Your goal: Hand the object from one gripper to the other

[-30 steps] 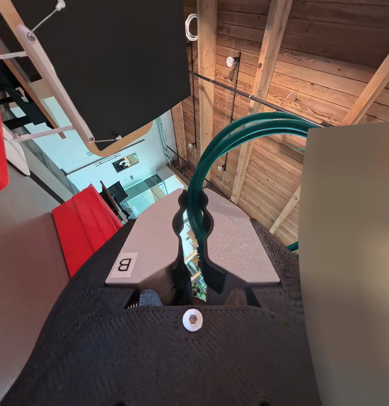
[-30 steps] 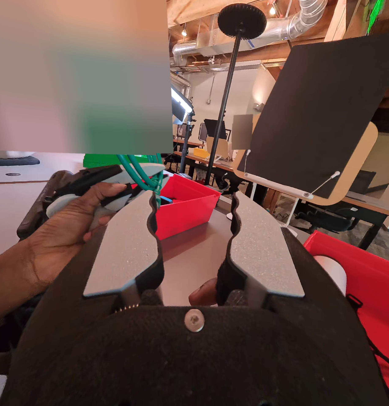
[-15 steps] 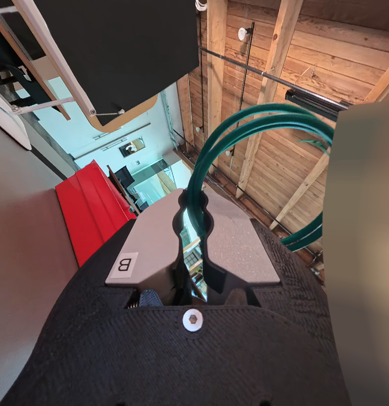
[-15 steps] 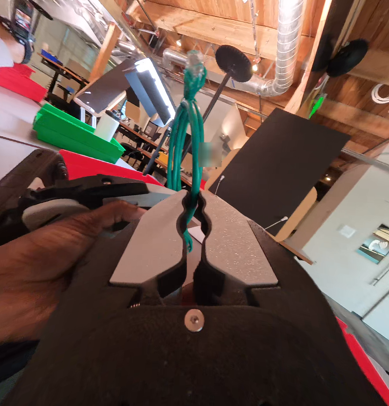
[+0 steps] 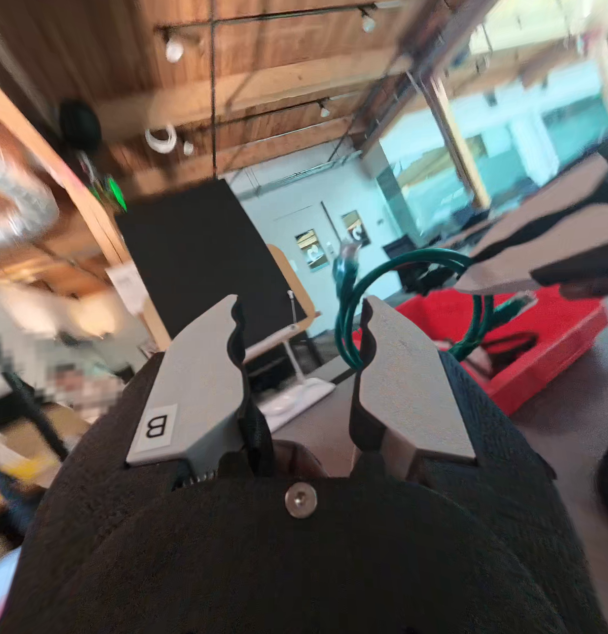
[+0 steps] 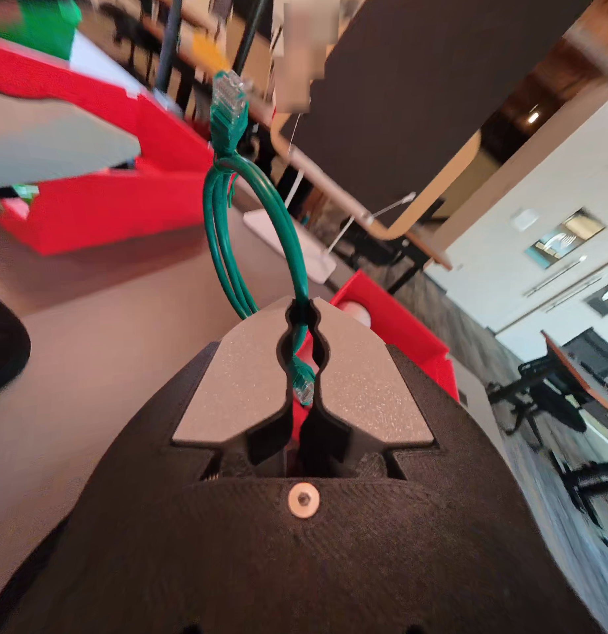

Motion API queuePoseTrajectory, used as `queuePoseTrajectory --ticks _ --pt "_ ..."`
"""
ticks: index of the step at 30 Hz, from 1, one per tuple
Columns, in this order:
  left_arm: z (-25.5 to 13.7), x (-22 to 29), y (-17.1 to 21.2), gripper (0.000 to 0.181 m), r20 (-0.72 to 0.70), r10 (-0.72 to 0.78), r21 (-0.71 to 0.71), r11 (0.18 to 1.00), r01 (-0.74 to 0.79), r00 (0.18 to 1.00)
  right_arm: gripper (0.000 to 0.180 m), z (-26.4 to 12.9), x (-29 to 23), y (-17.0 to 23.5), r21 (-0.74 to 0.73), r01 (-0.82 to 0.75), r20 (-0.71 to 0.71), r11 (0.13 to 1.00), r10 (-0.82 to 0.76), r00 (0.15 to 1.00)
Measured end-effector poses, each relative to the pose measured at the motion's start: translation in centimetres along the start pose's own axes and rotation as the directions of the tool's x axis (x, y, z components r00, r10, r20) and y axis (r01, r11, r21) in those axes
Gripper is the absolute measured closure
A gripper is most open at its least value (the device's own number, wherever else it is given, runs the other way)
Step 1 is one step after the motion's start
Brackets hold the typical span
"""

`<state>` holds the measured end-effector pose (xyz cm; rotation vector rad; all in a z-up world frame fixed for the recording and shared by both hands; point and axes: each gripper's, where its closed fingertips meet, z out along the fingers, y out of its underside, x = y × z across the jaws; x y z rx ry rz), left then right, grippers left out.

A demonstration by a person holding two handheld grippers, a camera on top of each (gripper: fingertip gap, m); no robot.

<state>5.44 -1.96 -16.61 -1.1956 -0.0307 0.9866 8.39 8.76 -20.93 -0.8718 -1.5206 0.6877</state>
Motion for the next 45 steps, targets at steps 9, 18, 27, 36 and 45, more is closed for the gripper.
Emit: queuePoseTrajectory --ticks 9,18,27,36,45 --pt "0.3 6.5 3.0 0.136 -0.294 0.483 -0.082 0.847 -0.525 0.825 0.174 1.1 -4.0 4.1 -0.236 0.053 0.235 0.970 0.004 0.972" --pt "0.3 6.9 5.5 0.157 -0.295 0.663 -0.105 0.693 -0.713 0.688 0.174 0.8 -4.9 4.2 -0.236 0.185 0.263 0.954 -0.120 0.957" --pt "0.1 7.0 6.5 0.159 -0.341 0.648 -0.136 0.683 -0.717 0.682 0.174 0.4 -6.0 3.6 -0.202 0.237 0.308 0.950 -0.169 0.936" --pt "0.8 3.9 5.2 0.175 -0.145 0.437 -0.249 0.852 -0.460 0.888 0.133 0.2 -3.2 -1.2 0.050 0.052 0.128 0.997 -0.058 0.990" --pt "0.8 -0.6 6.9 0.175 0.173 -0.321 -0.284 0.889 0.359 0.931 0.082 -0.7 -0.8 -4.4 0.397 -0.608 0.265 0.688 0.548 0.793"
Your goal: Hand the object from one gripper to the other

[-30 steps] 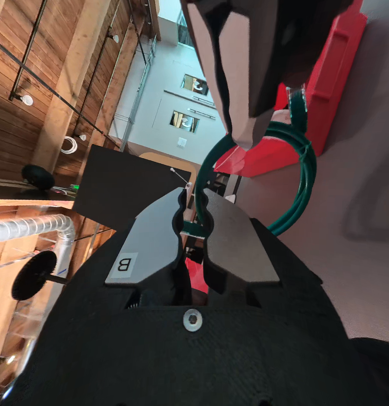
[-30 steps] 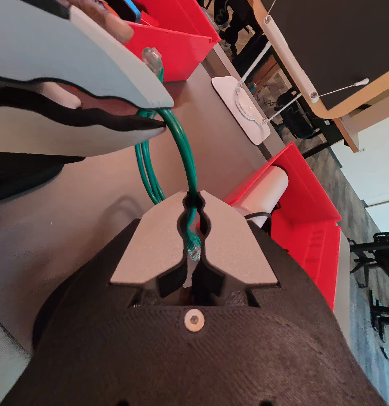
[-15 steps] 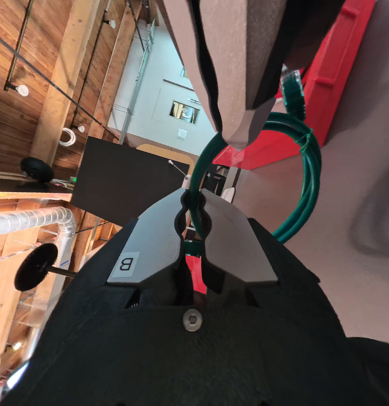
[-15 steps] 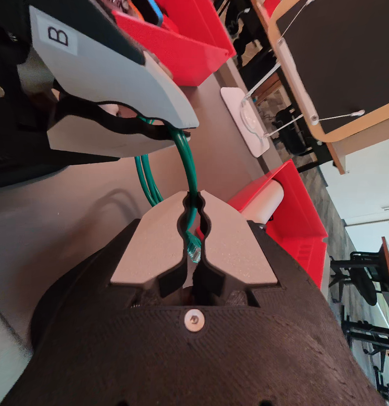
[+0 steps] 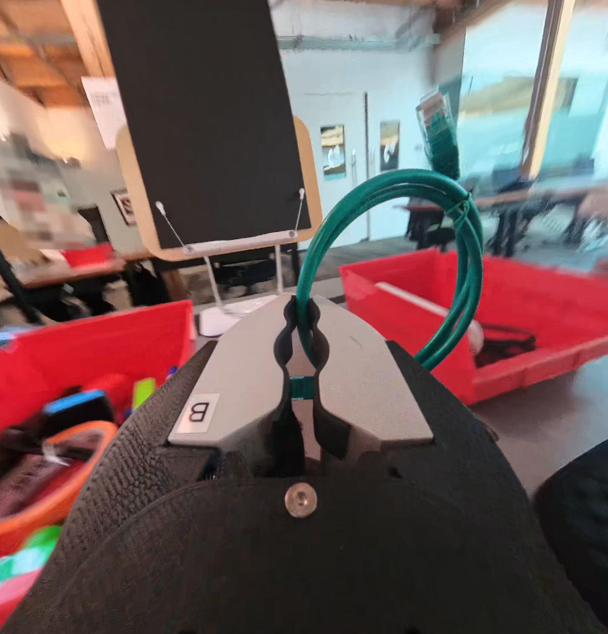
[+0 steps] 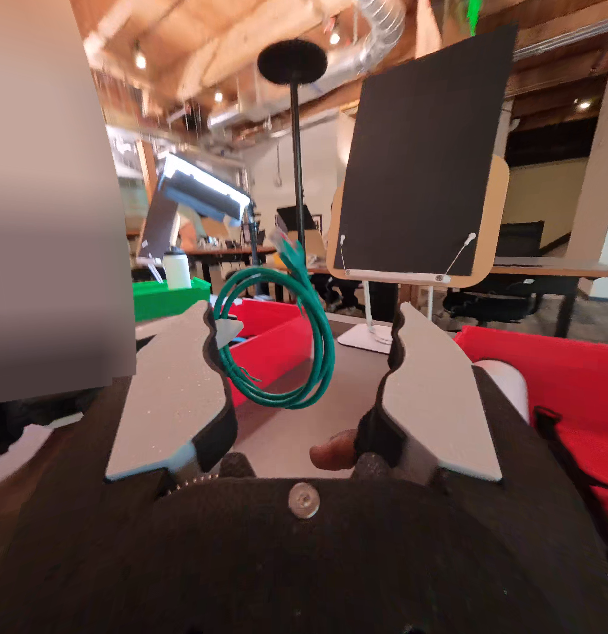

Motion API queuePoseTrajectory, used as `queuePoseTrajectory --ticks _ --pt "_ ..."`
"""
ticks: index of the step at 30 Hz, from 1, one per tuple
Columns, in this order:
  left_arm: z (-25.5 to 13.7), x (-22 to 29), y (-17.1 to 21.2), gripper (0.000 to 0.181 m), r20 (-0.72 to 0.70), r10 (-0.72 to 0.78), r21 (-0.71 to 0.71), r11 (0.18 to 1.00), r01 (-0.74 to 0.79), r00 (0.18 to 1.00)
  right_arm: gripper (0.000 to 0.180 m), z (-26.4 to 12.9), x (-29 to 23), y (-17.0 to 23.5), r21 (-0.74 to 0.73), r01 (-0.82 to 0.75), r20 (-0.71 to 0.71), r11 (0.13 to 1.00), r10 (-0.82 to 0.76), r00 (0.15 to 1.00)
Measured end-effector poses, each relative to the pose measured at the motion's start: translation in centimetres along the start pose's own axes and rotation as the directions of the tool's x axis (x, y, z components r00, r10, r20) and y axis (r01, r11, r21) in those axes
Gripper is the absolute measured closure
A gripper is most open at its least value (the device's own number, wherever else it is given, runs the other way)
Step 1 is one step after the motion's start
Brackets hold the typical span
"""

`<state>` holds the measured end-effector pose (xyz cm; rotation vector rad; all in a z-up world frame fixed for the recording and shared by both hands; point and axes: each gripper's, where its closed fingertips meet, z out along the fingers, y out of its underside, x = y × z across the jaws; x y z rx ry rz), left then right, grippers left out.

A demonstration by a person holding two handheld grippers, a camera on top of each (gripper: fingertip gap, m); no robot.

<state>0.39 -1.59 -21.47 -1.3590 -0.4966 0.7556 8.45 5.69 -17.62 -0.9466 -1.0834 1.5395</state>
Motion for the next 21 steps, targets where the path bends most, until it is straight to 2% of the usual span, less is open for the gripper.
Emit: queuePoseTrajectory --ticks 3,6,8,12,16,18,21 --pt "-0.3 -0.1 -0.3 0.175 -0.049 -0.312 0.057 0.947 0.315 0.949 0.092 0.6 -0.5 1.9 -0.010 -0.077 -0.006 0.997 0.077 0.997" --pt "-0.3 0.7 0.5 0.175 -0.120 -0.560 0.027 0.824 0.567 0.820 0.105 1.1 -0.9 3.2 -0.062 -0.068 -0.020 0.996 0.067 0.998" --pt "-0.3 1.2 1.1 0.174 -0.147 -0.653 0.001 0.751 0.661 0.743 0.120 1.1 -0.6 3.5 -0.089 -0.026 -0.050 0.996 0.022 0.999" --pt "-0.3 2.5 1.5 0.174 -0.195 -0.702 -0.044 0.704 0.709 0.685 0.159 0.7 0.4 3.0 -0.091 0.090 -0.105 0.992 -0.099 0.990" --pt "-0.2 3.5 1.3 0.173 -0.237 -0.695 -0.077 0.710 0.700 0.679 0.163 0.3 1.0 2.3 -0.112 0.222 -0.127 0.969 -0.236 0.963" --pt "-0.2 3.6 1.2 0.154 -0.251 -0.661 -0.083 0.742 0.665 0.707 0.165 0.1 1.3 1.9 -0.131 0.288 -0.132 0.949 -0.304 0.943" --pt "0.0 2.9 1.0 0.126 -0.240 -0.552 -0.070 0.830 0.553 0.798 0.166 -0.4 2.0 1.4 -0.172 0.378 -0.156 0.910 -0.404 0.902"
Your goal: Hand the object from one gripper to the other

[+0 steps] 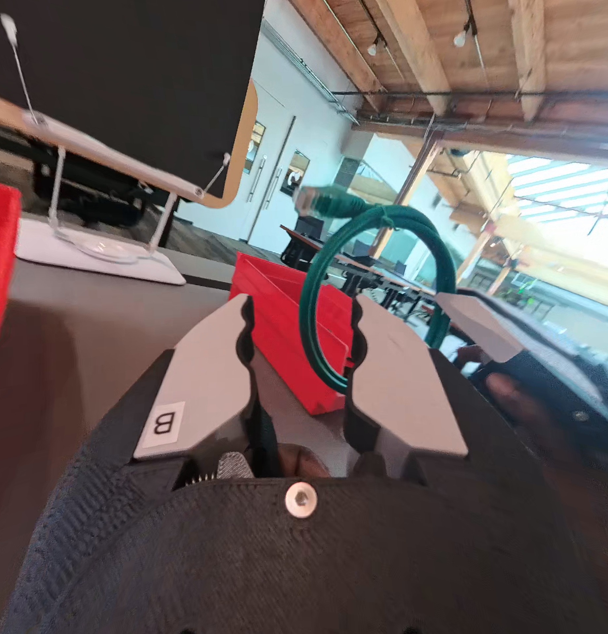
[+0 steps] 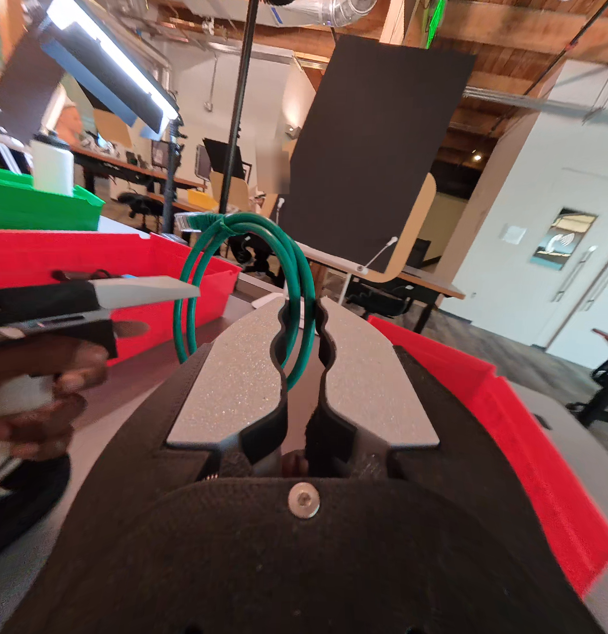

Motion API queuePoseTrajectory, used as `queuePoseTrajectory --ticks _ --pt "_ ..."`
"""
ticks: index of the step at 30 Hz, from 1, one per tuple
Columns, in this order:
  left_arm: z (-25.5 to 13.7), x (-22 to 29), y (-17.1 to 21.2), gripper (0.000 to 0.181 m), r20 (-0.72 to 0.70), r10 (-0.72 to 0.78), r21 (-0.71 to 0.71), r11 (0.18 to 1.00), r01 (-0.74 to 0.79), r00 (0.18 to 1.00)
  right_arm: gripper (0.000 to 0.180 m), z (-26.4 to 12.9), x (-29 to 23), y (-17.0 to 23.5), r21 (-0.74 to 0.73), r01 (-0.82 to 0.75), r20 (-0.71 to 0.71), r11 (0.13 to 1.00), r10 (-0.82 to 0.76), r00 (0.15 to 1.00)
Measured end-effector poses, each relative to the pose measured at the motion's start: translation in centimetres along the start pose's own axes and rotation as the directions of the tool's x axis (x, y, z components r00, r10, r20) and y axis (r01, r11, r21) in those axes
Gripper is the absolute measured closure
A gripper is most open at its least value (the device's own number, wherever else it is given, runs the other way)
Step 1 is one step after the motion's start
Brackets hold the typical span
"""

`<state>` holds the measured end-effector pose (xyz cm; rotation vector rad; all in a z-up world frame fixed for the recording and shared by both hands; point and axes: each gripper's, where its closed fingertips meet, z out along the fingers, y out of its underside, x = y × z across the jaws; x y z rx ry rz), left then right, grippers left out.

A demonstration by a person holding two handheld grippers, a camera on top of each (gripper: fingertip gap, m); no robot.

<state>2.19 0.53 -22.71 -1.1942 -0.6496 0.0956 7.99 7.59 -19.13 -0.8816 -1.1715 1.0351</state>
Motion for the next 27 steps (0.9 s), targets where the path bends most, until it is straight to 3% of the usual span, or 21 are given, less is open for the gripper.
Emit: queuePoseTrajectory --ticks 5,9,12,14,20,27 --pt "-0.8 0.0 -2.5 0.101 0.020 0.364 -0.010 0.931 -0.364 0.931 0.167 -0.5 1.3 -0.5 -0.035 0.191 -0.056 0.981 -0.192 0.980" --pt "-1.6 2.6 -3.3 0.093 -0.047 0.692 -0.027 0.720 -0.693 0.720 0.167 -0.4 0.8 0.0 -0.101 0.329 -0.024 0.939 -0.333 0.943" --pt "-1.9 3.6 -2.2 0.094 -0.093 0.829 -0.086 0.545 -0.834 0.551 0.167 -0.3 -0.4 0.6 -0.133 0.415 0.034 0.900 -0.414 0.909" --pt "-1.9 3.8 -1.6 0.094 -0.103 0.873 -0.106 0.468 -0.878 0.477 0.167 -0.3 -1.5 1.0 -0.139 0.449 0.082 0.882 -0.442 0.893" --pt "-1.5 3.3 -0.1 0.099 -0.134 0.918 -0.145 0.356 -0.923 0.374 0.166 -0.4 -3.8 1.8 -0.148 0.508 0.192 0.849 -0.479 0.857" --pt "-1.2 2.2 1.2 0.124 -0.145 0.957 -0.187 0.224 -0.956 0.253 0.166 -0.7 -5.4 2.1 -0.125 0.528 0.266 0.840 -0.484 0.834"
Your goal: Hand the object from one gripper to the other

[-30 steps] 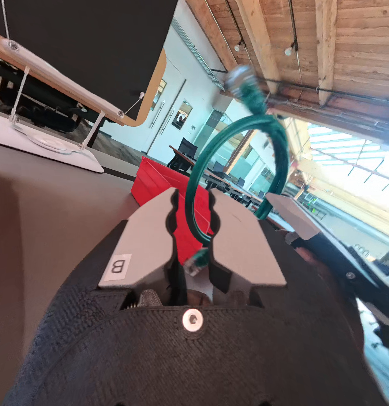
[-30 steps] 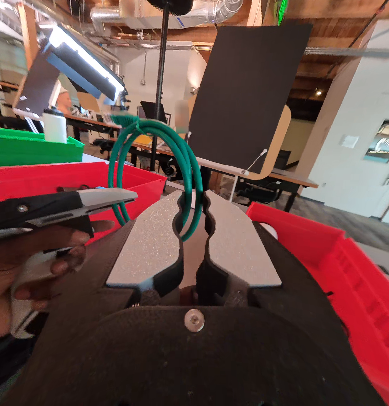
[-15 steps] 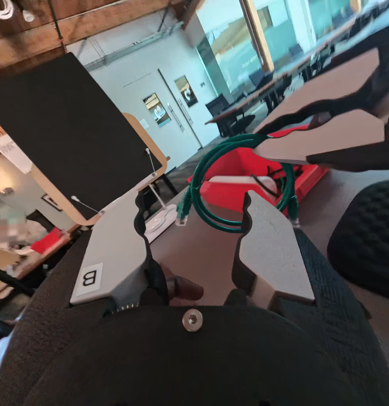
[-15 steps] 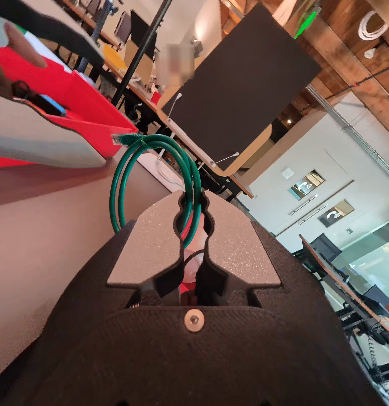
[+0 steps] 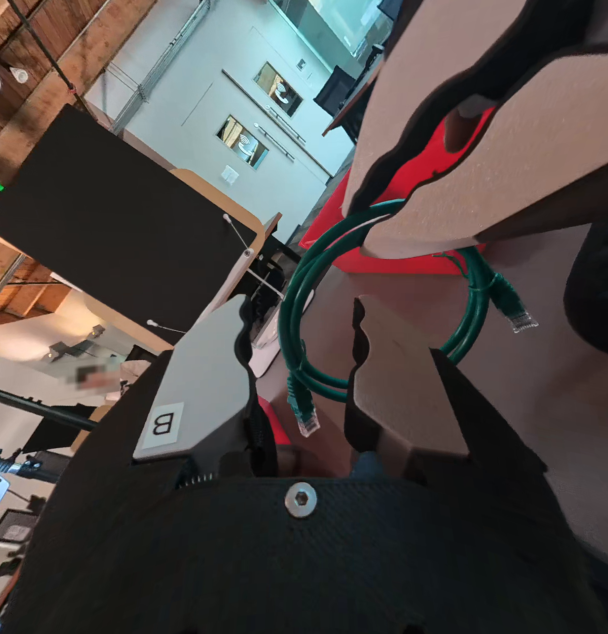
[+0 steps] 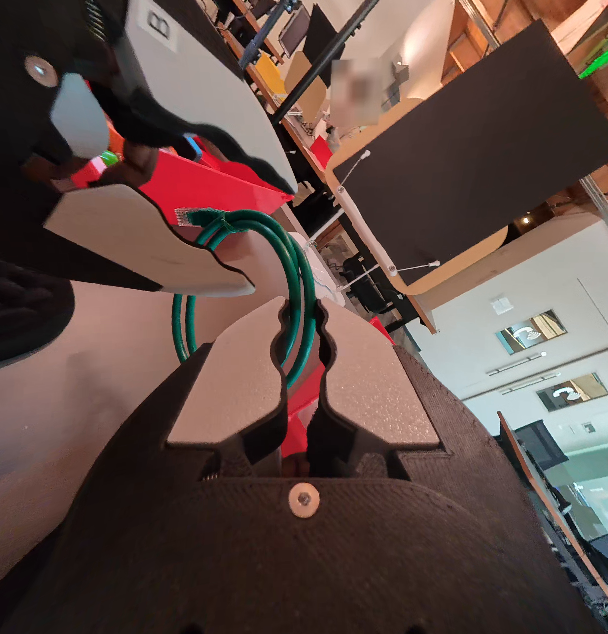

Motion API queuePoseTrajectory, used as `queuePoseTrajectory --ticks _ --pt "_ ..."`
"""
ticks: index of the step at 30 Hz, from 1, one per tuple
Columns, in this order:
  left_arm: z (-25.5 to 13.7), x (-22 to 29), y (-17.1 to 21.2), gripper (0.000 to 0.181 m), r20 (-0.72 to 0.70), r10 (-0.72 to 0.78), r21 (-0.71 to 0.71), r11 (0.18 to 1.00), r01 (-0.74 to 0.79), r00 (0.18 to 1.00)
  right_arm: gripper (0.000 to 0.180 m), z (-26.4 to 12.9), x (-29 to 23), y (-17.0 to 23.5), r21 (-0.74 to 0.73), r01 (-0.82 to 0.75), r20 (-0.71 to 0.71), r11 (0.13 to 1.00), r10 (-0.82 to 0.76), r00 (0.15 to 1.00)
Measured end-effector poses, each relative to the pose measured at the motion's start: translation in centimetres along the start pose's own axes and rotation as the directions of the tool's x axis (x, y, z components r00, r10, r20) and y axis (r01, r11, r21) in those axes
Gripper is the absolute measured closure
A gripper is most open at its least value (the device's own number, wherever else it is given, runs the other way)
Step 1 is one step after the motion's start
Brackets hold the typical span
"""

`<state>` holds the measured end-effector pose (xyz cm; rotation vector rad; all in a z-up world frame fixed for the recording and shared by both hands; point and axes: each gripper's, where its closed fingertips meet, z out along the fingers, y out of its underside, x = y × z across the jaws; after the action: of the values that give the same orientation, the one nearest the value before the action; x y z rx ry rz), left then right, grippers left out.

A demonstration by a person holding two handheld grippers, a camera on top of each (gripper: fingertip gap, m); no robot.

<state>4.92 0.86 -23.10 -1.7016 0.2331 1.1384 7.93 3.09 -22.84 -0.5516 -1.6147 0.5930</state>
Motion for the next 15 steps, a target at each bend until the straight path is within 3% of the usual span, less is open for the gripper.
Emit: queuePoseTrajectory --ticks 6,9,10,15 --pt "0.4 0.3 0.5 0.136 0.012 0.045 -0.028 0.999 -0.045 0.999 0.166 -0.2 -1.2 -0.6 0.022 0.005 0.065 1.000 -0.006 0.998" --pt "0.4 -0.2 0.6 0.167 0.057 0.064 -0.033 0.998 -0.062 0.996 0.166 -0.3 -1.2 -0.6 0.020 0.014 0.071 1.000 -0.016 0.997" --pt "0.4 -0.2 0.7 0.168 0.055 0.074 -0.037 0.997 -0.072 0.996 0.165 -0.3 -1.2 -0.6 0.022 0.011 0.073 1.000 -0.012 0.997" --pt "0.3 -0.4 0.7 0.172 0.034 -0.067 -0.027 0.997 0.068 0.997 0.161 -0.5 -0.5 -1.6 0.105 -0.069 0.052 0.992 0.064 0.997"
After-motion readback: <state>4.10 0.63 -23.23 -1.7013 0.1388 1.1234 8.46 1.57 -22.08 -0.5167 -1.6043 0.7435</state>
